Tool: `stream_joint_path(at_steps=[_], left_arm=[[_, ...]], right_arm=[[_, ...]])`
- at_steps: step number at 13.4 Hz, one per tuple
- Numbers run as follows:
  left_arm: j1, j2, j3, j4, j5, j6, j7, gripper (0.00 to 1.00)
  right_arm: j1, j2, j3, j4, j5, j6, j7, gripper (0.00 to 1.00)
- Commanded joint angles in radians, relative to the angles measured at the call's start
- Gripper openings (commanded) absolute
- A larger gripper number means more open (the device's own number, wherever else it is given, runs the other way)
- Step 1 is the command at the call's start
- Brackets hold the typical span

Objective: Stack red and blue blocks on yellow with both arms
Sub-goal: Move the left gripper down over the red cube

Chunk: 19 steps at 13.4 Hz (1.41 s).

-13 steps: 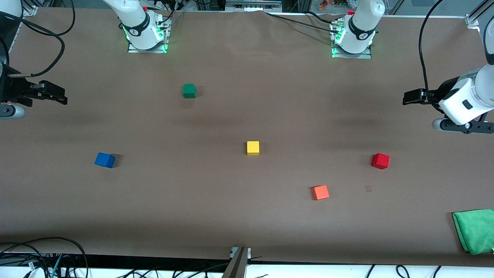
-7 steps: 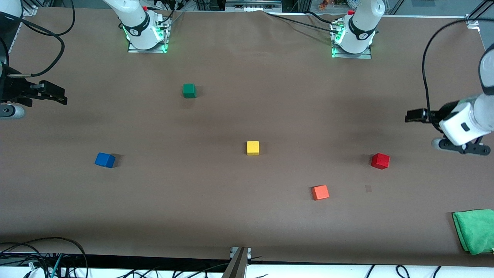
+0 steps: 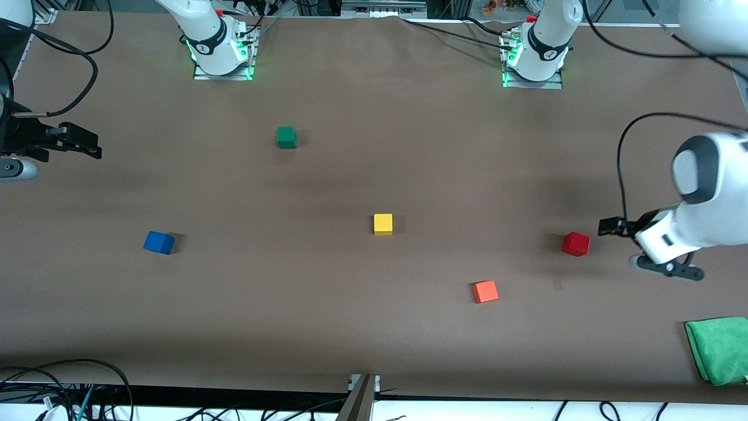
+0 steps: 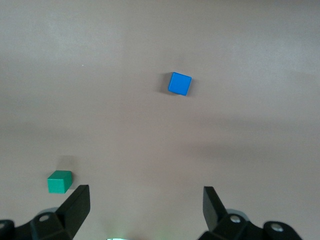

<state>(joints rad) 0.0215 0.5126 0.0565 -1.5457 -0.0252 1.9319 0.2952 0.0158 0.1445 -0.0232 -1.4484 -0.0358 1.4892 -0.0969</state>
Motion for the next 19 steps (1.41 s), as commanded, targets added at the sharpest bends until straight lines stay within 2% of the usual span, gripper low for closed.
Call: stream_joint_path(at_steps=[1,4,7,10,12,15,19], left_arm=[[-0.023,0.044,-0.003,-0.048,0.057,0.141,-0.001,1.00],[-0.018,0.049,-0.004,-0.190,0.071,0.375,-0.002,1.00],[-0.017,0.024,-0.007,-0.195,0.070,0.328,-0.033,1.00],[-0.018,-0.034,-0.010,-0.204,0.070,0.120,-0.028,1.00],[-0.021,-0.057,-0.010,-0.266,0.070,0.133,-0.033,1.00],[-0.025,-0.001,-0.010,-0.338,0.071,0.313,-0.036,1.00],[-0.029,0.032,-0.010,-0.329,0.071,0.346,-0.036,1.00]], right_arm=[[-0.004,0.006,-0.001,0.020,0.017,-0.009,0.000,1.00],[-0.004,0.006,-0.001,0.020,0.017,-0.009,0.000,1.00],[-0.004,0.006,-0.001,0.020,0.017,-0.009,0.000,1.00],[-0.004,0.006,-0.001,0.020,0.017,-0.009,0.000,1.00],[-0.004,0.006,-0.001,0.020,0.017,-0.009,0.000,1.00],[-0.004,0.006,-0.003,0.020,0.017,-0.009,-0.001,1.00],[-0.004,0.006,-0.003,0.020,0.017,-0.009,-0.001,1.00]])
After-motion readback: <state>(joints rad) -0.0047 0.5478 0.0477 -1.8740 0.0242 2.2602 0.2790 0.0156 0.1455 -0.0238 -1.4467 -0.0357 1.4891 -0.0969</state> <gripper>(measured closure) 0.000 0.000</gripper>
